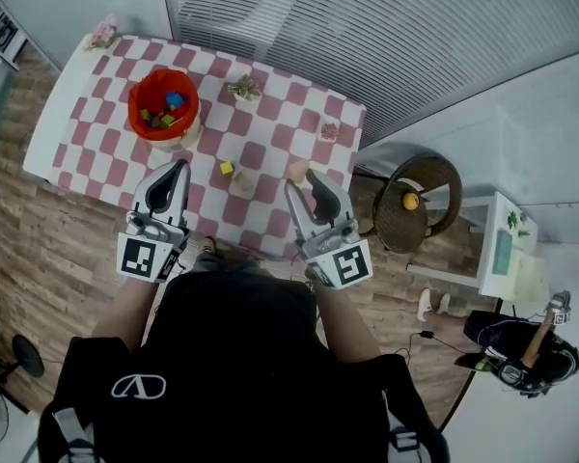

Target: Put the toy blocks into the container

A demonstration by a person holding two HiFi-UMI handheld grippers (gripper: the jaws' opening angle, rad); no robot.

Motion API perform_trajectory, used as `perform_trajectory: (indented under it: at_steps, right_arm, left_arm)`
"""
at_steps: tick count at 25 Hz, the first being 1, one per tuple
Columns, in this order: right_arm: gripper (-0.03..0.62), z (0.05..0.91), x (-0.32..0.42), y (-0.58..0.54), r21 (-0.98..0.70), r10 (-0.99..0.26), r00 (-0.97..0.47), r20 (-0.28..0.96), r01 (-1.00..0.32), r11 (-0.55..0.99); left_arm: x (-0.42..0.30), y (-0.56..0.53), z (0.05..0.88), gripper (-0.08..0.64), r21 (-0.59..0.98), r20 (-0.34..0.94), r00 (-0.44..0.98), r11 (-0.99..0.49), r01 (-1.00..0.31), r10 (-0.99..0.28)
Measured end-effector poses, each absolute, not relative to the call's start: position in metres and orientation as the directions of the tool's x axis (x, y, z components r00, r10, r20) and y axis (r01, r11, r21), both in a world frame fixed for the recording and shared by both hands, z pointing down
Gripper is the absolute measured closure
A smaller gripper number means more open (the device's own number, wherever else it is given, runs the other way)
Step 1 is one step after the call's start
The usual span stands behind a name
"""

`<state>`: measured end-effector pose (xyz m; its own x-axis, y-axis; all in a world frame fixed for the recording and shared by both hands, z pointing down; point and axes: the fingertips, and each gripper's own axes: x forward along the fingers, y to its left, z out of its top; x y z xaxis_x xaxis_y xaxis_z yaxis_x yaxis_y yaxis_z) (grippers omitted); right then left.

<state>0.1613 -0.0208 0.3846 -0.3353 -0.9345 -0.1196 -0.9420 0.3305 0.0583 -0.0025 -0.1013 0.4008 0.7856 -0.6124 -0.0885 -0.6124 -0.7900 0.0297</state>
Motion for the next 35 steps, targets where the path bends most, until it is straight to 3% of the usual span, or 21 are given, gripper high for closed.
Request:
perform_trajectory:
  at_steps: [8, 14, 18, 23, 31, 35]
  right_arm:
    - [0.463, 0.367, 0.141, -0.072, 0.067, -0.887, -0.442, -0.137, -0.897, 0.437]
    - [0.463, 0.355, 0.098, -0.154, 0.109, -0.829, -0.547, -0.118, -0.837, 0.536]
    - [0.463, 0.364, 0.06, -0.208, 0.106, -0.797, -0.598, -0.086, -0.801, 0.59]
    - [0.463, 0.399, 0.016, -0.266, 0.082, -0.769, -0.639, 0.022, -0.765, 0.638]
    - [0.463, 0.491, -0.014, -0.317, 0.022, -0.73, -0.609, 0.311, -0.763, 0.646]
    - [0.462, 0.507, -0.02, -0.32, 0.022, -0.716, -0.599, 0.359, -0.762, 0.648]
  left_arm:
    - [-0.003, -0.099, 0.388, 0.554, 0.042, -0.116, 0.77, -0.778, -0.627, -0.627]
    - [-0.02, -0.097, 0.399, 0.554, 0.04, -0.086, 0.75, -0.755, -0.655, -0.655]
    - [-0.029, -0.101, 0.38, 0.554, 0.065, -0.132, 0.712, -0.722, -0.688, -0.69]
    - [-0.045, -0.103, 0.383, 0.554, 0.072, -0.132, 0.688, -0.699, -0.712, -0.714]
    - [-0.067, -0.103, 0.404, 0.554, 0.075, -0.08, 0.679, -0.684, -0.726, -0.73]
    - [-0.072, -0.103, 0.403, 0.554, 0.074, -0.097, 0.67, -0.676, -0.733, -0.736]
